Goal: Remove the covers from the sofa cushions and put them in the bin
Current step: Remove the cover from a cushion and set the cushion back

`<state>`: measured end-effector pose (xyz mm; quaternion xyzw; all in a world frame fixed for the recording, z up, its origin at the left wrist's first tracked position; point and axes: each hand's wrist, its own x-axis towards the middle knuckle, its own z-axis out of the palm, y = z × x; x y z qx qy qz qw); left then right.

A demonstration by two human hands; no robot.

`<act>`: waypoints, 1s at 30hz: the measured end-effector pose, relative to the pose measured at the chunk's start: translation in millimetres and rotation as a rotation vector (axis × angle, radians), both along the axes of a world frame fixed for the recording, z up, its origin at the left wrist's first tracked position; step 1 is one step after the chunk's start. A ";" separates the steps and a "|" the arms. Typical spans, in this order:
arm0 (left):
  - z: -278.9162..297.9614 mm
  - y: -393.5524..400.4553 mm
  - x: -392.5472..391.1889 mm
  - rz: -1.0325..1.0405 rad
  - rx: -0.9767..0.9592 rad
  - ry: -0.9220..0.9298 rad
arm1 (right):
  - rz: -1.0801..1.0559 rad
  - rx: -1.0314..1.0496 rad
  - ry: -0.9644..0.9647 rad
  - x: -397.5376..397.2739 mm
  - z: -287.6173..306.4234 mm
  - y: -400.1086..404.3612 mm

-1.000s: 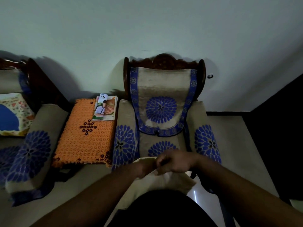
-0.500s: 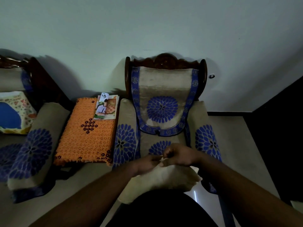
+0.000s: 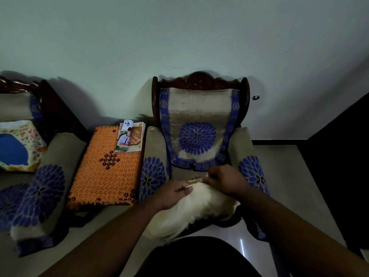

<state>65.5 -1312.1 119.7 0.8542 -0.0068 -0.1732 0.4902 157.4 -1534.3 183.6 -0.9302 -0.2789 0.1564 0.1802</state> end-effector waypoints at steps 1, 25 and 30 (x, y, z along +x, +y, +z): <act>3.8 1.8 4.3 0.008 -0.018 0.035 | -0.025 -0.022 -0.033 -1.8 -3.6 -1.1; 20.4 -49.6 1.4 -0.442 0.343 0.410 | 0.294 -0.544 0.146 -7.4 -17.9 0.2; 3.7 -43.3 -11.8 -0.383 0.402 0.428 | 0.315 -0.224 0.046 -17.7 -9.7 -2.5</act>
